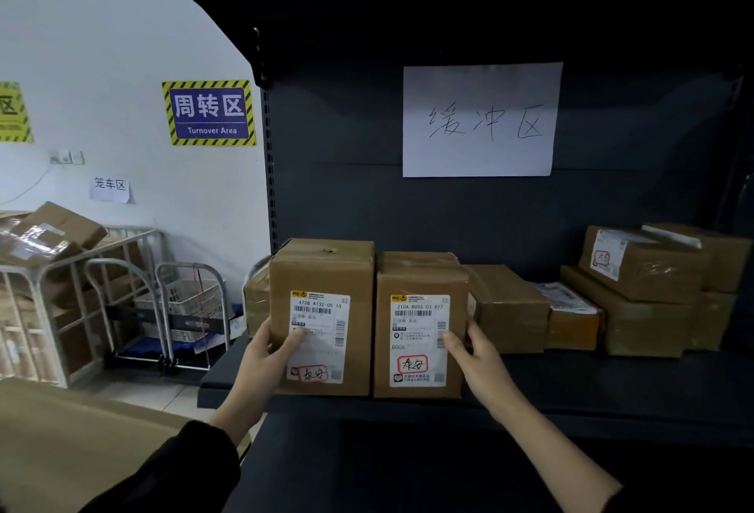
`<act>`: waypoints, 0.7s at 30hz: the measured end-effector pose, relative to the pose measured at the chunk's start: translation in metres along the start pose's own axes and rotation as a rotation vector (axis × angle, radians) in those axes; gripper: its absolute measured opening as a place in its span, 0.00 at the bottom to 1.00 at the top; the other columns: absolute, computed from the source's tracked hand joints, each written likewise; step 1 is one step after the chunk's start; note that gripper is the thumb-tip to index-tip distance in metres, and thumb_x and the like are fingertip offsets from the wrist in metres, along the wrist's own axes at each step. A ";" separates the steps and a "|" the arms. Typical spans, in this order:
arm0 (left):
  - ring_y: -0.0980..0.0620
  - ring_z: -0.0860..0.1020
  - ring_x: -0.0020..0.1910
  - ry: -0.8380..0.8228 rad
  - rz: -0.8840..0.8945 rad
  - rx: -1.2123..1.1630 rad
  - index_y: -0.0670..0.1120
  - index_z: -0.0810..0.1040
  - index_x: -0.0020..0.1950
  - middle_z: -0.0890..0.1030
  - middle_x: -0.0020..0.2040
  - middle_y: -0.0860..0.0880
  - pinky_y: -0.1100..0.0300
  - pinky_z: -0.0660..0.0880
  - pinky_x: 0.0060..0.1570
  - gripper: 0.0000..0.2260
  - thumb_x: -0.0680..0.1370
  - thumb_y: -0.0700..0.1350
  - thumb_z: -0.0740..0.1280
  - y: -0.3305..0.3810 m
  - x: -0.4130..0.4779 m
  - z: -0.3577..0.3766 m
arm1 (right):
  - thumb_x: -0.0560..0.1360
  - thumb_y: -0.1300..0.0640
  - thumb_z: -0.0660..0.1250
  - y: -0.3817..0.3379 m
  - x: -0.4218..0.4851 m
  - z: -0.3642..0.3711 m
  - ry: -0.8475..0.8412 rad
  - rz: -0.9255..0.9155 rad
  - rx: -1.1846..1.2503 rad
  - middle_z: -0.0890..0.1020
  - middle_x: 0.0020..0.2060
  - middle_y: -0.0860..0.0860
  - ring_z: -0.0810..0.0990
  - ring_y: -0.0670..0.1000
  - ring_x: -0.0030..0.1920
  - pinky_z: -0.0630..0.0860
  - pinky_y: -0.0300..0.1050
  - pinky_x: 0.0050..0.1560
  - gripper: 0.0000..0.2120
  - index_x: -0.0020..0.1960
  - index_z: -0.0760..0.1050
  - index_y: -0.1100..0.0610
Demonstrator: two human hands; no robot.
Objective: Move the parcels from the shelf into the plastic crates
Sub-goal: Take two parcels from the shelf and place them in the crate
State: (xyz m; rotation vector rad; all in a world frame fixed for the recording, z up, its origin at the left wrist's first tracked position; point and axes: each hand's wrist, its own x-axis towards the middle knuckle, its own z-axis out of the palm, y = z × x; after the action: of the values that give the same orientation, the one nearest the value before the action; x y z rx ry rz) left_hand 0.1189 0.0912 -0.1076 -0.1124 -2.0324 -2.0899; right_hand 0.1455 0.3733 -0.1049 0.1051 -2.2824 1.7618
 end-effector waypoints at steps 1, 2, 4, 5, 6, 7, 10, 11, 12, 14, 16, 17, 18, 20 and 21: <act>0.50 0.83 0.46 0.016 0.003 0.003 0.53 0.76 0.53 0.83 0.49 0.50 0.59 0.80 0.36 0.06 0.77 0.47 0.66 0.002 -0.002 0.000 | 0.78 0.50 0.60 -0.002 -0.002 0.000 0.000 -0.008 0.009 0.76 0.55 0.38 0.74 0.34 0.52 0.73 0.29 0.43 0.18 0.67 0.63 0.42; 0.49 0.83 0.46 0.031 0.008 0.006 0.54 0.76 0.52 0.83 0.49 0.49 0.57 0.80 0.38 0.05 0.77 0.48 0.66 0.005 -0.005 -0.001 | 0.78 0.50 0.60 -0.003 -0.004 0.001 0.001 -0.013 0.021 0.76 0.55 0.38 0.74 0.34 0.52 0.72 0.29 0.43 0.18 0.67 0.63 0.43; 0.48 0.83 0.45 0.061 0.023 0.008 0.56 0.77 0.49 0.83 0.48 0.49 0.56 0.80 0.38 0.03 0.77 0.49 0.65 0.012 -0.010 -0.001 | 0.78 0.49 0.59 -0.005 -0.008 0.001 0.012 -0.019 0.047 0.76 0.55 0.39 0.74 0.37 0.54 0.71 0.30 0.45 0.17 0.66 0.63 0.42; 0.50 0.83 0.44 0.073 0.031 0.006 0.57 0.77 0.48 0.83 0.46 0.50 0.57 0.80 0.36 0.03 0.77 0.49 0.65 0.015 -0.013 -0.001 | 0.78 0.49 0.59 -0.007 -0.010 0.001 0.020 -0.023 0.063 0.76 0.56 0.40 0.74 0.38 0.56 0.71 0.31 0.47 0.16 0.66 0.63 0.42; 0.51 0.83 0.42 0.083 0.038 0.007 0.58 0.77 0.48 0.83 0.45 0.51 0.59 0.79 0.34 0.03 0.77 0.49 0.65 0.019 -0.017 -0.001 | 0.78 0.49 0.58 -0.008 -0.013 0.001 0.026 -0.030 0.078 0.76 0.57 0.41 0.75 0.39 0.56 0.71 0.32 0.47 0.15 0.64 0.64 0.41; 0.52 0.83 0.41 0.090 0.043 0.010 0.58 0.77 0.47 0.83 0.44 0.52 0.60 0.79 0.32 0.03 0.77 0.49 0.66 0.022 -0.021 -0.001 | 0.78 0.49 0.58 -0.011 -0.016 0.001 0.030 -0.038 0.088 0.76 0.57 0.42 0.75 0.39 0.55 0.71 0.32 0.46 0.14 0.63 0.64 0.40; 0.55 0.83 0.37 0.113 0.049 0.017 0.57 0.78 0.48 0.84 0.42 0.53 0.65 0.77 0.29 0.03 0.76 0.50 0.66 0.026 -0.036 -0.001 | 0.78 0.48 0.59 -0.016 -0.025 -0.002 0.049 -0.064 0.108 0.76 0.58 0.46 0.76 0.43 0.57 0.72 0.35 0.49 0.14 0.63 0.64 0.39; 0.55 0.83 0.37 0.125 0.051 0.019 0.56 0.78 0.49 0.84 0.42 0.53 0.65 0.77 0.29 0.04 0.76 0.50 0.66 0.027 -0.042 -0.002 | 0.78 0.47 0.59 -0.018 -0.028 -0.003 0.054 -0.069 0.109 0.76 0.59 0.48 0.76 0.45 0.58 0.73 0.38 0.51 0.16 0.65 0.64 0.41; 0.54 0.83 0.39 0.134 0.052 0.020 0.55 0.78 0.50 0.84 0.43 0.52 0.64 0.78 0.31 0.05 0.76 0.51 0.66 0.027 -0.046 -0.003 | 0.78 0.47 0.59 -0.020 -0.030 -0.004 0.058 -0.073 0.103 0.75 0.60 0.49 0.76 0.47 0.59 0.74 0.42 0.54 0.17 0.66 0.63 0.42; 0.51 0.83 0.43 0.156 0.051 0.027 0.53 0.78 0.51 0.83 0.46 0.50 0.60 0.78 0.36 0.06 0.76 0.51 0.66 0.028 -0.059 -0.004 | 0.77 0.46 0.60 -0.023 -0.035 -0.005 0.044 -0.087 0.091 0.75 0.61 0.50 0.76 0.48 0.59 0.75 0.44 0.56 0.19 0.67 0.63 0.43; 0.49 0.82 0.45 0.185 0.050 0.033 0.53 0.78 0.51 0.83 0.47 0.49 0.60 0.77 0.37 0.06 0.76 0.51 0.66 0.029 -0.074 -0.006 | 0.77 0.46 0.60 -0.025 -0.042 -0.006 0.012 -0.103 0.094 0.75 0.61 0.49 0.76 0.46 0.58 0.75 0.40 0.51 0.18 0.65 0.62 0.42; 0.49 0.82 0.45 0.201 0.050 0.035 0.52 0.78 0.51 0.83 0.47 0.49 0.60 0.76 0.37 0.06 0.76 0.51 0.66 0.030 -0.081 -0.007 | 0.76 0.45 0.60 -0.025 -0.046 -0.005 -0.007 -0.108 0.096 0.75 0.61 0.49 0.76 0.46 0.58 0.75 0.39 0.51 0.18 0.65 0.63 0.42; 0.49 0.82 0.45 0.214 0.049 0.037 0.52 0.78 0.51 0.83 0.47 0.48 0.60 0.77 0.37 0.07 0.76 0.51 0.66 0.031 -0.088 -0.010 | 0.76 0.45 0.60 -0.025 -0.049 -0.004 -0.021 -0.112 0.094 0.75 0.62 0.49 0.76 0.47 0.58 0.75 0.42 0.54 0.20 0.67 0.63 0.44; 0.48 0.82 0.45 0.242 0.048 0.035 0.52 0.78 0.51 0.83 0.47 0.47 0.58 0.78 0.37 0.06 0.76 0.51 0.66 0.033 -0.103 -0.016 | 0.76 0.44 0.60 -0.024 -0.055 0.000 -0.044 -0.110 0.085 0.74 0.63 0.51 0.75 0.49 0.60 0.74 0.51 0.61 0.24 0.70 0.62 0.47; 0.47 0.82 0.46 0.259 0.049 0.036 0.53 0.78 0.50 0.83 0.47 0.47 0.57 0.78 0.38 0.05 0.76 0.50 0.66 0.035 -0.110 -0.020 | 0.75 0.44 0.61 -0.024 -0.057 0.004 -0.061 -0.108 0.089 0.73 0.63 0.51 0.75 0.50 0.61 0.73 0.53 0.62 0.25 0.71 0.61 0.47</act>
State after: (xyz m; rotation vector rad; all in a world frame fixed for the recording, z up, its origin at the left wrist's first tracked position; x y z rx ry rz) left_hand 0.2347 0.0826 -0.0975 0.1087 -1.8922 -1.9250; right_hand 0.2054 0.3577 -0.0973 0.2975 -2.1942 1.8282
